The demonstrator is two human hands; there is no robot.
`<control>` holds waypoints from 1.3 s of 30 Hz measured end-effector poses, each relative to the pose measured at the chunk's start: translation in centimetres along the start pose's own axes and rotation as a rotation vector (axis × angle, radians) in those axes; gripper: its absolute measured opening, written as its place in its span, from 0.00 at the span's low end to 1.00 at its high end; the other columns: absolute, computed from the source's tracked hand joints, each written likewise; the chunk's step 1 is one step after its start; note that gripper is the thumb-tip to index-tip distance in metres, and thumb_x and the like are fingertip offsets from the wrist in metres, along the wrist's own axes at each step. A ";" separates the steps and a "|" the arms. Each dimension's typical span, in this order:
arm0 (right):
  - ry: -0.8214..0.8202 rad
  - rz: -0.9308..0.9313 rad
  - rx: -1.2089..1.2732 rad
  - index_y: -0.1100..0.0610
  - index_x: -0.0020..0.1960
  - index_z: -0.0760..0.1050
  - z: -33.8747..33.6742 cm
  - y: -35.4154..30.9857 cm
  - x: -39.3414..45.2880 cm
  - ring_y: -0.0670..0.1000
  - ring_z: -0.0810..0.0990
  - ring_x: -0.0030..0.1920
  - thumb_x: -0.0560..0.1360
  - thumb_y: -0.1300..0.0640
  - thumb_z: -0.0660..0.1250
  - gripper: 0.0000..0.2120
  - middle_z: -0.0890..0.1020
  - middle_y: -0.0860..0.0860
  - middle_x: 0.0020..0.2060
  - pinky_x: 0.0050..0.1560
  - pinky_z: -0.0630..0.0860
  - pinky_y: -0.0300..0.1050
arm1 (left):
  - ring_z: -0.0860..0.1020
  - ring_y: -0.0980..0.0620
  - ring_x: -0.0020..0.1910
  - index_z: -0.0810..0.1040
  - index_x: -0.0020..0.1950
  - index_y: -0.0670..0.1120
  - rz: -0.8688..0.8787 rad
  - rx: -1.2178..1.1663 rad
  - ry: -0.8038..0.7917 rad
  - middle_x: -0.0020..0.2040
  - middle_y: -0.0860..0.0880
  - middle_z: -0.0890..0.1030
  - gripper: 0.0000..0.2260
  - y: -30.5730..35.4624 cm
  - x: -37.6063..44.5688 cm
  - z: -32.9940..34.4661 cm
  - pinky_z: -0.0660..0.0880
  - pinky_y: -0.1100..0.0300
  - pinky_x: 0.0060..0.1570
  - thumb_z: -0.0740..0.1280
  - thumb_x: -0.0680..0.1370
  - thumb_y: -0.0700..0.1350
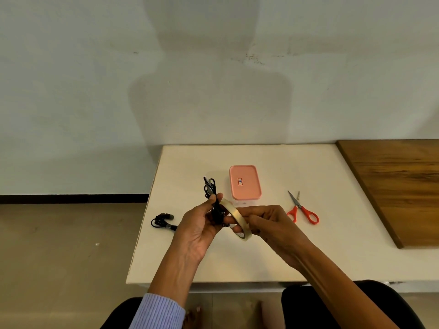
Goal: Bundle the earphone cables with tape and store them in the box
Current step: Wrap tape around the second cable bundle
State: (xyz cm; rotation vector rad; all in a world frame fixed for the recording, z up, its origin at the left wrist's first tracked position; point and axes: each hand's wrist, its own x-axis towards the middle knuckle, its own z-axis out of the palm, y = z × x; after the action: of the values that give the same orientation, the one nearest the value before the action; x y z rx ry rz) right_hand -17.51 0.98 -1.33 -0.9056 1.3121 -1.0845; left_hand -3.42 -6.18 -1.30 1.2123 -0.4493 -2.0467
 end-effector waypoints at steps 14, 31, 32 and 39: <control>0.155 0.039 -0.055 0.51 0.46 0.83 0.4 -0.1 -0.6 0.52 0.82 0.50 0.77 0.62 0.63 0.12 0.86 0.50 0.43 0.61 0.75 0.46 | 0.79 0.47 0.44 0.82 0.44 0.42 0.050 0.082 -0.009 0.37 0.45 0.83 0.08 -0.3 -0.2 -0.2 0.74 0.48 0.57 0.64 0.78 0.42; 0.147 0.159 -0.197 0.57 0.42 0.82 0.0 0.3 -0.4 0.52 0.78 0.54 0.78 0.56 0.58 0.15 0.84 0.52 0.44 0.62 0.69 0.47 | 0.82 0.56 0.38 0.82 0.45 0.42 0.229 0.177 -0.010 0.36 0.50 0.85 0.07 -1.7 -1.6 0.9 0.76 0.61 0.43 0.64 0.77 0.40; 0.127 0.167 -0.199 0.58 0.43 0.82 0.1 0.3 -0.3 0.54 0.78 0.54 0.79 0.57 0.57 0.15 0.84 0.53 0.45 0.60 0.70 0.46 | 0.81 0.54 0.40 0.82 0.44 0.42 0.222 0.163 -0.007 0.36 0.50 0.85 0.07 -1.7 -1.5 0.9 0.76 0.60 0.43 0.64 0.77 0.40; 0.219 0.151 -0.040 0.62 0.40 0.81 0.6 0.4 -0.3 0.52 0.78 0.47 0.79 0.59 0.57 0.16 0.82 0.55 0.39 0.51 0.73 0.39 | 0.80 0.49 0.45 0.82 0.45 0.42 0.189 0.095 0.023 0.37 0.48 0.85 0.07 -1.7 -1.3 1.1 0.77 0.56 0.49 0.64 0.77 0.39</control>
State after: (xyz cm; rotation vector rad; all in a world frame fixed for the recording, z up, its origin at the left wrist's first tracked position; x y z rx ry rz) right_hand -16.90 1.33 -1.63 -0.7189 1.5623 -1.0641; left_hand -4.63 -4.15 -1.02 1.1997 -0.6316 -1.8670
